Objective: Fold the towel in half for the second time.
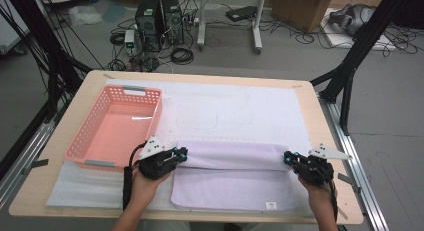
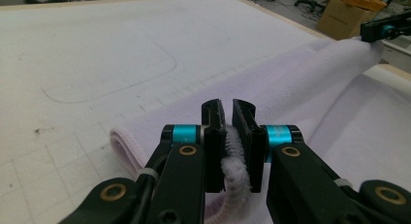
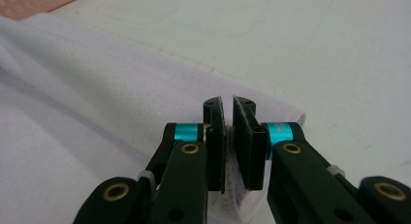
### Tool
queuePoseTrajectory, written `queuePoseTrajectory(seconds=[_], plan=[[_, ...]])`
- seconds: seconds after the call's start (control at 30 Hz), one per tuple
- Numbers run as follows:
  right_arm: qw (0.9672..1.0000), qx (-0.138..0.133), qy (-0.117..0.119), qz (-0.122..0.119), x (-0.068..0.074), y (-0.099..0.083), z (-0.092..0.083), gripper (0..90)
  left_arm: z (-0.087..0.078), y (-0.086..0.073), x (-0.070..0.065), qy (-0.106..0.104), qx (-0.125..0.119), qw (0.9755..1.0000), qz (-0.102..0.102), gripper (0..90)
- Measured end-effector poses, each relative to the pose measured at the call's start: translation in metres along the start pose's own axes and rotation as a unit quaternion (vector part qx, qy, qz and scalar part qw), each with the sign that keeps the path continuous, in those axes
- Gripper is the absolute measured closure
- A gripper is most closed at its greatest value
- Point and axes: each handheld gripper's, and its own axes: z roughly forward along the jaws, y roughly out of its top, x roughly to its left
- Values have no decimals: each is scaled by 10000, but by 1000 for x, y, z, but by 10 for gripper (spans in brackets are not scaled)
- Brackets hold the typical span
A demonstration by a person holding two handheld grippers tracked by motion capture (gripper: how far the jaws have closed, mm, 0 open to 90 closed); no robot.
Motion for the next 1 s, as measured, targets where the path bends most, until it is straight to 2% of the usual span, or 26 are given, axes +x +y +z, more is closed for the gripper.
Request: queuePoseTrajectory(seconds=[0.13, 0.23, 0.4, 0.6, 0.8, 1.0], plan=[[10000, -4, 23, 49, 3, -10, -7, 833, -4, -9, -6, -88, 54, 9999, -20, 829], [9999, 74, 66, 137, 5, -19, -10, 835, -4, -19, -9, -53, 157, 9998, -59, 830], [9999, 104, 52, 95, 9, -25, -14, 836, -7, -19, -14, -4, 122, 9999, -47, 830], [9998, 81, 111, 137, 13, -29, -20, 838, -13, -23, -17, -5, 139, 9998, -128, 830], [9998, 39, 162, 90, 23, -33, -32, 841, -26, -27, -27, -51, 110, 9998, -133, 831], [9998, -64, 211, 5, 37, -38, -50, 841, -43, -30, -33, -151, -27, 9998, -141, 832]])
